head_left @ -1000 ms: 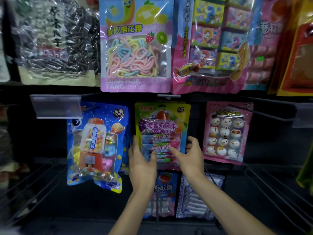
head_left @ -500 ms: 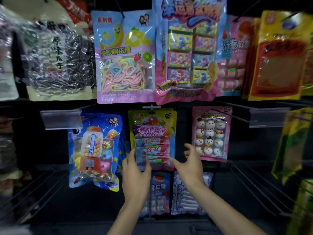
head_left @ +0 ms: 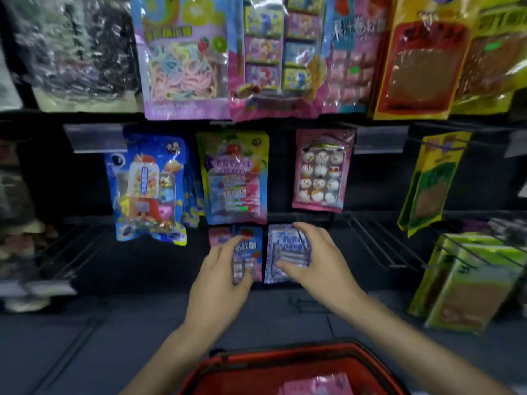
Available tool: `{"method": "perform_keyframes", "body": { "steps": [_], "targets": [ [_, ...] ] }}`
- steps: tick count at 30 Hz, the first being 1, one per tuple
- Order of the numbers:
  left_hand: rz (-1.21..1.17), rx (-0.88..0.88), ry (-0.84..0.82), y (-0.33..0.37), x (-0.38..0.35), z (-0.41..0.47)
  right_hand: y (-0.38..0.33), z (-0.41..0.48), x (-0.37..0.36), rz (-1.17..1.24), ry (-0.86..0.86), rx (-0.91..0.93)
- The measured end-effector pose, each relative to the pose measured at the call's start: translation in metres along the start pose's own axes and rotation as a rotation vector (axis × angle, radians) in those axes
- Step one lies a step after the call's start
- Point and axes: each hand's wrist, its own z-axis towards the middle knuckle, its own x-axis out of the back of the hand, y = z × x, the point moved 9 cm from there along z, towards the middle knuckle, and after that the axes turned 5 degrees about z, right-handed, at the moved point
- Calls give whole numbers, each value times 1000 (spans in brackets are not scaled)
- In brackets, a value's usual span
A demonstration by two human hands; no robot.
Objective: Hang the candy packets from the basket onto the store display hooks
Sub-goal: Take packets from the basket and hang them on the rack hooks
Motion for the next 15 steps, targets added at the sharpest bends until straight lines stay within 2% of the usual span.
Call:
{"method": "perform_keyframes", "body": {
  "steps": [3,9,13,15],
  "targets": [
    [59,-14,-73,-2,2,-43,11,-46,-4,-49,-102,4],
    [212,-55,-256,-28,-16,-131,54,-139,-45,-114,-466,-33],
    [495,-184,-450,-62,-50,-182,94,-193,-90,-193,-654,-98],
    [626,-244,-487,-85,-68,-201,114,-216,-119,-273,-769,-136]
  ]
}}
